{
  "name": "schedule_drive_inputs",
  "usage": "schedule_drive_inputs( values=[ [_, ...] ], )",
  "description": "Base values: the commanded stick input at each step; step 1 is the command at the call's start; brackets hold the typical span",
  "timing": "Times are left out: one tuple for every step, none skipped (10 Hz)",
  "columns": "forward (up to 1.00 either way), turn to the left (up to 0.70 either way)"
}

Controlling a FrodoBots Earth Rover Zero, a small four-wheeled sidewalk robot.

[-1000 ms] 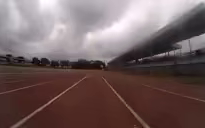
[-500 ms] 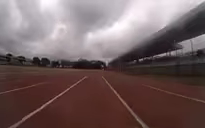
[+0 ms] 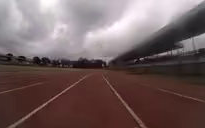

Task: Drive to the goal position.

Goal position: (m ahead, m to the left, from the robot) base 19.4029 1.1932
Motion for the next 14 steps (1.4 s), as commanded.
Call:
schedule_drive_inputs(
  values=[
    [0.70, 0.00],
    [0.70, 0.00],
    [0.70, 0.00],
    [0.70, 0.00],
    [0.70, 0.00],
    [0.70, 0.00],
    [0.70, 0.00],
    [0.70, 0.00],
    [0.70, 0.00],
    [0.70, 0.00],
    [0.70, 0.00],
    [0.70, 0.00],
    [0.70, 0.00],
    [0.70, 0.00]
  ],
)
